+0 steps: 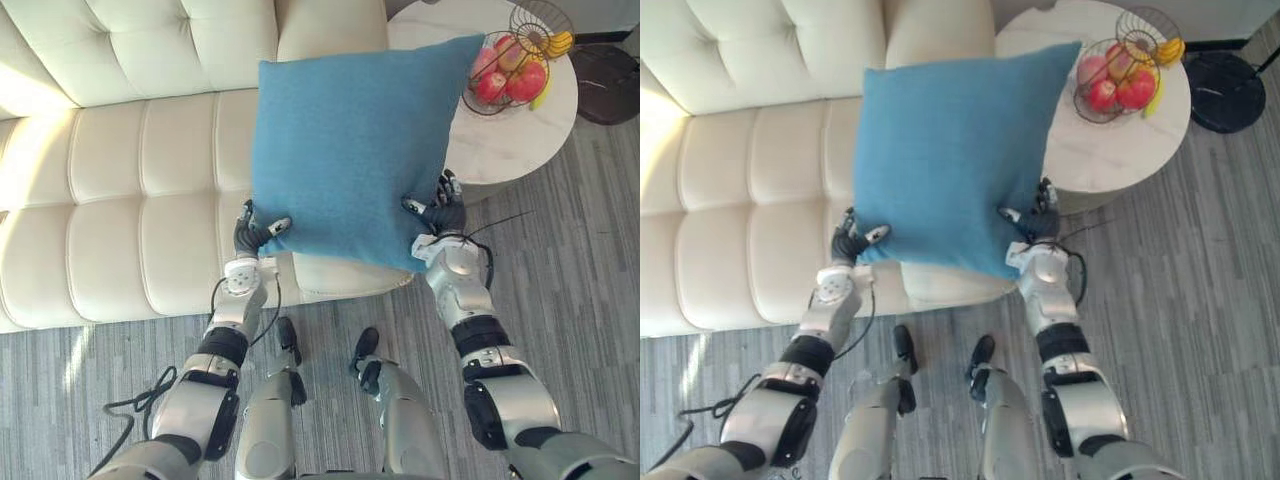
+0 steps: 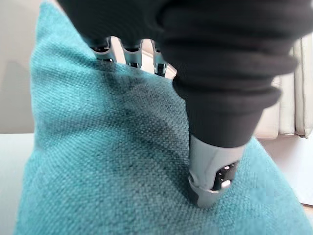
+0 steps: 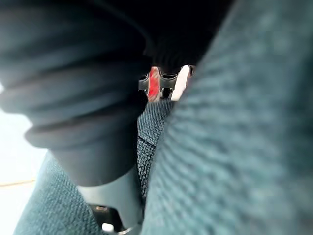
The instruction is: Pick up cushions and gather them together orderly.
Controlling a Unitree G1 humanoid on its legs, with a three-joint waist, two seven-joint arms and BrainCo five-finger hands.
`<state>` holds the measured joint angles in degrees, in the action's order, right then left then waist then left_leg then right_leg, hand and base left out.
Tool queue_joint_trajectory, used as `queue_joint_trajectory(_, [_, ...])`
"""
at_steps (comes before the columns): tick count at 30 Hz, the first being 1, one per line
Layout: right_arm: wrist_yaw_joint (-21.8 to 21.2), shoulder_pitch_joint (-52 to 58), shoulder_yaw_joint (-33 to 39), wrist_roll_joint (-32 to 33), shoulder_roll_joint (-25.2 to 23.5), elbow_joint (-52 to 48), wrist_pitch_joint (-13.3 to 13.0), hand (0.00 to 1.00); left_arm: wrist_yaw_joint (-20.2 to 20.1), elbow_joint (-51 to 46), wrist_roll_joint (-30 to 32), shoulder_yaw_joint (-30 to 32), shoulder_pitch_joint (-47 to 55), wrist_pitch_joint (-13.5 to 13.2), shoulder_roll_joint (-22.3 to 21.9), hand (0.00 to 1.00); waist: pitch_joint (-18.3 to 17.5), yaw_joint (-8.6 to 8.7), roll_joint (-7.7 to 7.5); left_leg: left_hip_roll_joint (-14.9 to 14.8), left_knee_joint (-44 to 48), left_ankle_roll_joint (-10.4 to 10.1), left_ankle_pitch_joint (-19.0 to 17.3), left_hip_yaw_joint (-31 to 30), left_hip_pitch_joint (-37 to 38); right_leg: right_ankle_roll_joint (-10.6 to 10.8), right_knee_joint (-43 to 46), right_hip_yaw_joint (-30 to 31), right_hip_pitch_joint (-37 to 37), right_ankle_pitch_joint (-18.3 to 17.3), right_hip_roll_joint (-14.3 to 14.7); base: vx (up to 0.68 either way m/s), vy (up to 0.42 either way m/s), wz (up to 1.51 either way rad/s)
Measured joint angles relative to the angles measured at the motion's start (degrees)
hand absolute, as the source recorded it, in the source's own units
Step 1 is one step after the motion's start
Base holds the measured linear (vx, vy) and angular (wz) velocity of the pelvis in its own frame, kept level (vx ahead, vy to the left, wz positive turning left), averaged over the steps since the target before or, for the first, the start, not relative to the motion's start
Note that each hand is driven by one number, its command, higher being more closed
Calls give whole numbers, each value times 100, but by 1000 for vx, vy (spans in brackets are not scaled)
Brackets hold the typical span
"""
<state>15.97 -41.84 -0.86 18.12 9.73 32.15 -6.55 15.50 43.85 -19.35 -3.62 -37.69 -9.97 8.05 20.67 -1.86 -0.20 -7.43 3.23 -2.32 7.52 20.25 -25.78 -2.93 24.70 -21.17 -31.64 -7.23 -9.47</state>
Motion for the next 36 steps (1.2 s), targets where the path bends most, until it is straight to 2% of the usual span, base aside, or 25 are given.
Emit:
queue_joint_trajectory(3, [37, -239, -15, -1, -41, -9, -12, 0, 61, 3, -113, 0, -23, 15, -10, 0, 47, -10, -7, -3, -6, -14, 55, 2, -21, -11, 4, 0, -26, 7, 4, 34, -37, 1])
queue_joint_trajectory(4, [41, -279, -62, -9, -38, -48, -13, 100, 77, 2, -120, 1, -25, 18, -10, 100, 47, -11, -7, -4, -10, -15, 54, -1, -22, -11, 3, 1, -25, 7, 6, 0, 0, 0])
queue_joint_trajectory(11, [135, -290, -193, -10, -32, -265, -82, 100, 217, -97, -423, 5, -109, 24, 14, 100, 47, -10, -7, 1, -120, -53, 36, -12, -24, -20, -71, -24, -25, 33, 25, 4, -7, 1])
queue_joint_trajectory(20, [213, -223, -148, 49, -24, -476, -145, 100, 286, -722, -793, 16, -124, -56, 11, 100, 47, -23, -7, -1, -100, -49, 97, -40, 13, -20, -103, -25, 51, 41, 35, 16, -20, 2])
queue_joint_trajectory(26, [260, 498, 53, 57, -130, -1071, -187, 100, 340, -1455, -898, -273, -14, -67, 0, 100, 47, -56, -7, 8, -106, -97, 55, -49, 287, 21, -147, -25, 384, 14, 34, 9, -11, 5])
queue_joint_trajectory(32, [263, 1660, 60, 53, -349, -2056, -340, 100, 342, -2783, -950, -466, 1008, -111, -154, 100, 1, -11, -4, 14, -162, -173, -123, -40, 790, 96, -290, -38, 908, -44, 53, 29, 3, -2])
queue_joint_trajectory(36, [248, 2619, 58, 23, -612, -2615, -478, 100, 339, -3619, -939, -578, 2076, -233, -503, 100, -245, 37, 2, 95, -396, -101, -61, -54, 1147, 144, -460, -74, 1258, -69, 62, 105, 29, 5])
